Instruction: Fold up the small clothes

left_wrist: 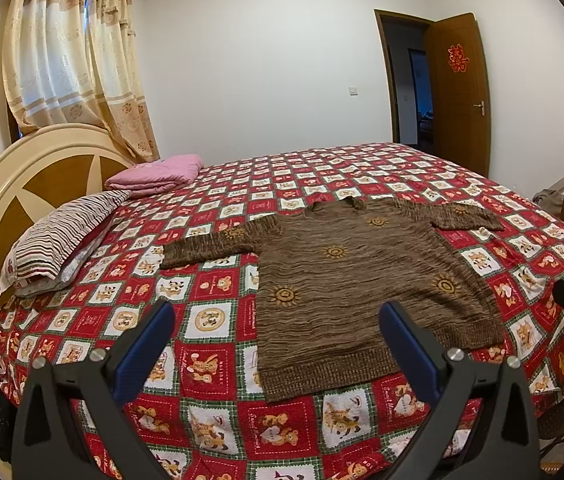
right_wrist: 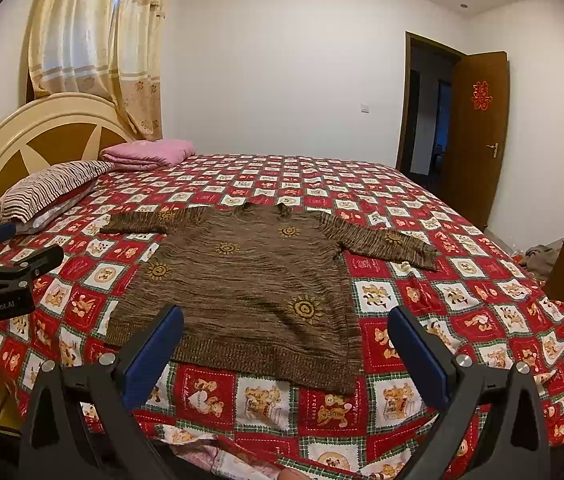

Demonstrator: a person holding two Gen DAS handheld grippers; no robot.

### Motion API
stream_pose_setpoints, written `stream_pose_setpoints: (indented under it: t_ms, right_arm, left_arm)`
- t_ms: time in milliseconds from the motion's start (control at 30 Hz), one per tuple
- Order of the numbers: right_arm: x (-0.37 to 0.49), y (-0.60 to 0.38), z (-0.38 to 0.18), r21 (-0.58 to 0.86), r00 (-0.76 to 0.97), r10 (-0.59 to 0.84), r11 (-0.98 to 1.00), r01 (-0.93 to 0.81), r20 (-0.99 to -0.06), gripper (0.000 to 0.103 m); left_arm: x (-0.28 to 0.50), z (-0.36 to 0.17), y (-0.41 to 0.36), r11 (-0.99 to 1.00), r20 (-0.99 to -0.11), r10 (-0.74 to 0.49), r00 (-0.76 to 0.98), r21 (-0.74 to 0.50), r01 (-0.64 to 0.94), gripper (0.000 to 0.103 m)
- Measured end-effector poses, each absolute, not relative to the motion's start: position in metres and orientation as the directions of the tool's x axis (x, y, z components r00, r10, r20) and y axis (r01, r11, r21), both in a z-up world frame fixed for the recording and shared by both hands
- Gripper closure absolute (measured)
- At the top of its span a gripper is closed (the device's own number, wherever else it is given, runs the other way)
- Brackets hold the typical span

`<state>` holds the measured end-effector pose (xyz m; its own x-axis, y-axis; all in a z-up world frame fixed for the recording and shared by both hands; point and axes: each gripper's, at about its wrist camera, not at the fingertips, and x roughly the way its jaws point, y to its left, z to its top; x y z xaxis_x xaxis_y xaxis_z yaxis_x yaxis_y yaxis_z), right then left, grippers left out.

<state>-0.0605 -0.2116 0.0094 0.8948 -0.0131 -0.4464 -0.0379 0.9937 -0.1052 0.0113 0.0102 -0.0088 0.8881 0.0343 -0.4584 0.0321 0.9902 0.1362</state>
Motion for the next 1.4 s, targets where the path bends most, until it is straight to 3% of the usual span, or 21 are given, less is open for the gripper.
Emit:
stream_pose_setpoints:
  t_ms: [933, 1267, 1400]
  right_arm:
    - [-0.059, -0.21, 0.008, -0.099, 0.891, 0.006, 0.993, -0.057, -0.454, 0.001]
    - [-0.049, -0.217, 0.0, -0.083, 0.886, 0.095, 0.985, -0.149, -0.455, 0.001]
    - [-0.026, -0.225, -0.016, -0.082, 0.85, 0.103, 0.982, -0.169, -0.517, 0.001]
  left_arm:
    - [0.012, -0.009, 0.013, 0.99, -0.46, 0.034, 0.887, 0.135, 0.032, 0.0]
    - [0.02, -0.019, 0.022, 0.99, -0.477, 0.044, 0.878, 0.14, 0.026, 0.0]
    - [0.04, -0.028, 0.022, 0.991, -0.503, 0.047, 0.863, 0.135, 0.025, 0.0]
